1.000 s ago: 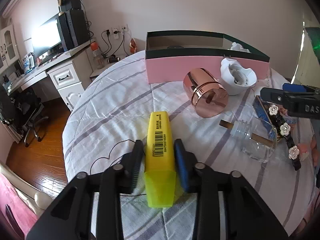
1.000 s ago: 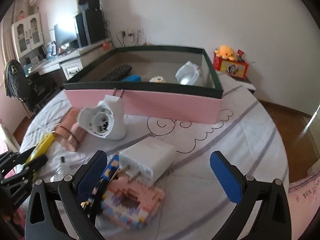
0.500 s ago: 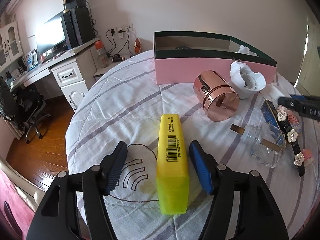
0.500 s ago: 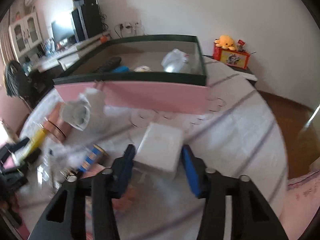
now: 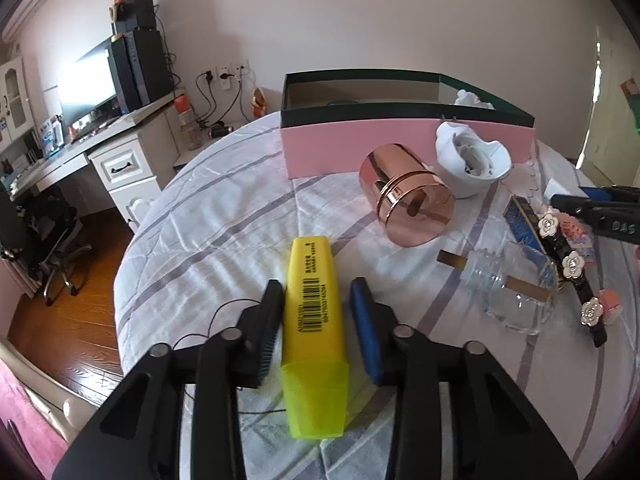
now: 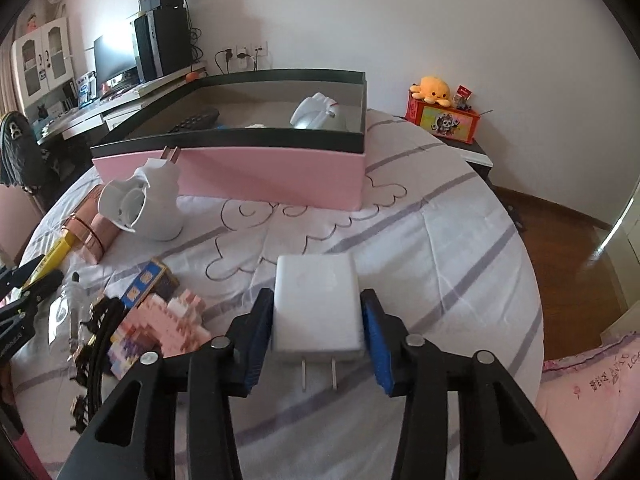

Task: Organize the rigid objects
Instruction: 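Grasp the yellow highlighter with the left tool while the right tool grasps the white plug adapter, then carry the highlighter and adapter into the pink box and open both tools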

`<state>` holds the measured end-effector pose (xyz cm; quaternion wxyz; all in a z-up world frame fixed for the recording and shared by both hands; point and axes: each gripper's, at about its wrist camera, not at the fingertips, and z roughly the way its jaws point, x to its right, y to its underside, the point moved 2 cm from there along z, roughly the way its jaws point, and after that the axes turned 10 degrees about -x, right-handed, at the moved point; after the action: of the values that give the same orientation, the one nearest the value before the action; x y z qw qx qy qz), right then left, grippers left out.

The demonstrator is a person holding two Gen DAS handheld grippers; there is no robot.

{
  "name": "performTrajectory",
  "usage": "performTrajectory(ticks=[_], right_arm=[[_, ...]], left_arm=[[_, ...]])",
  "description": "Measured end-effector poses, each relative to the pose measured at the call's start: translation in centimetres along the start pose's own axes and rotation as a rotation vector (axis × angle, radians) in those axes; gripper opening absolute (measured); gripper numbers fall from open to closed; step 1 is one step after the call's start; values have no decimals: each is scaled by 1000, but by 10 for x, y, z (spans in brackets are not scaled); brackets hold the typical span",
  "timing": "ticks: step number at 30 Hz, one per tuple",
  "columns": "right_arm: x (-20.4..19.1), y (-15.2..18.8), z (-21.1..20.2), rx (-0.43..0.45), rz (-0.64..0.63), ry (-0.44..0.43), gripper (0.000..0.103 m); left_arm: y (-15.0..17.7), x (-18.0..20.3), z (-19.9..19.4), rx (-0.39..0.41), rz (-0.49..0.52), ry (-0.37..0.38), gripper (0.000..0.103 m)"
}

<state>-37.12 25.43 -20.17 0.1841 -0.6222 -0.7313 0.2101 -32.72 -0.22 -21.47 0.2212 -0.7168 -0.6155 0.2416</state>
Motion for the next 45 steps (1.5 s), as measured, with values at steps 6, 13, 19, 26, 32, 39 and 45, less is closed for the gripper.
performTrajectory(ticks=[6, 13, 19, 26, 32, 39, 45], right_arm=[[2, -4, 6, -20, -5, -4, 47], [5, 1, 0, 8, 1, -48, 41], [7, 13, -19, 47, 32, -97, 41], [5, 23, -54, 116, 41, -132, 41], [3, 28, -81, 174, 43, -134, 41], [-17, 33, -141, 304, 14, -127, 41], [-39, 35, -191, 400, -40, -129, 41]], left_arm=[[0, 0, -2, 4, 4, -1, 26], [1, -1, -7, 6, -5, 19, 26], [2, 3, -21, 27, 3, 40, 26], [1, 8, -49, 73, 8, 74, 26], [1, 13, -77, 121, 20, 76, 26], [-3, 15, -128, 232, 24, 44, 26], [-6, 14, -185, 352, 12, 15, 26]])
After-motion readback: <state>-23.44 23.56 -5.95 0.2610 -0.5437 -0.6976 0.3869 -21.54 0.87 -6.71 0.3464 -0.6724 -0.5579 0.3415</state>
